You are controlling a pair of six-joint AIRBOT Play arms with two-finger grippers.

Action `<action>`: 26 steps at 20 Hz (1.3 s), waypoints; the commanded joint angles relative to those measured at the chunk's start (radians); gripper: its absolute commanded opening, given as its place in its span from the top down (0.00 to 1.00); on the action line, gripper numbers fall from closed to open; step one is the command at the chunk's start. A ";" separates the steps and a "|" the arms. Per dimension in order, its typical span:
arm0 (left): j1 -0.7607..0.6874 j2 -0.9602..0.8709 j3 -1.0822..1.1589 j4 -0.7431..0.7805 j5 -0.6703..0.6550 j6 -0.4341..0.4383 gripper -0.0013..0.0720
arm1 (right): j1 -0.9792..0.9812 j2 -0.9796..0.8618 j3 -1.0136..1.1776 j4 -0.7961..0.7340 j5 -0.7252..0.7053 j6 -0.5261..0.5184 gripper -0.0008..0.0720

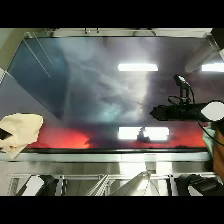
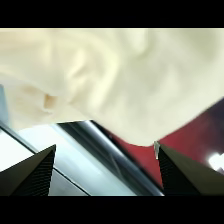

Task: Fold the shirts.

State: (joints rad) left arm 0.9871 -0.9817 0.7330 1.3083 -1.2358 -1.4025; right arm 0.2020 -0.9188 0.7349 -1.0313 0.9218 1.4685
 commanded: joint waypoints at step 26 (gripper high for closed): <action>-0.018 -0.437 0.378 -0.481 -0.235 0.399 0.96 | 0.001 -0.004 -0.002 0.008 0.000 0.000 0.95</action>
State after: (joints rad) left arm 0.9981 -1.4239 1.0111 1.1816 -1.3277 -1.0870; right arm 0.2020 -0.9226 0.7338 -1.0233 0.9207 1.4685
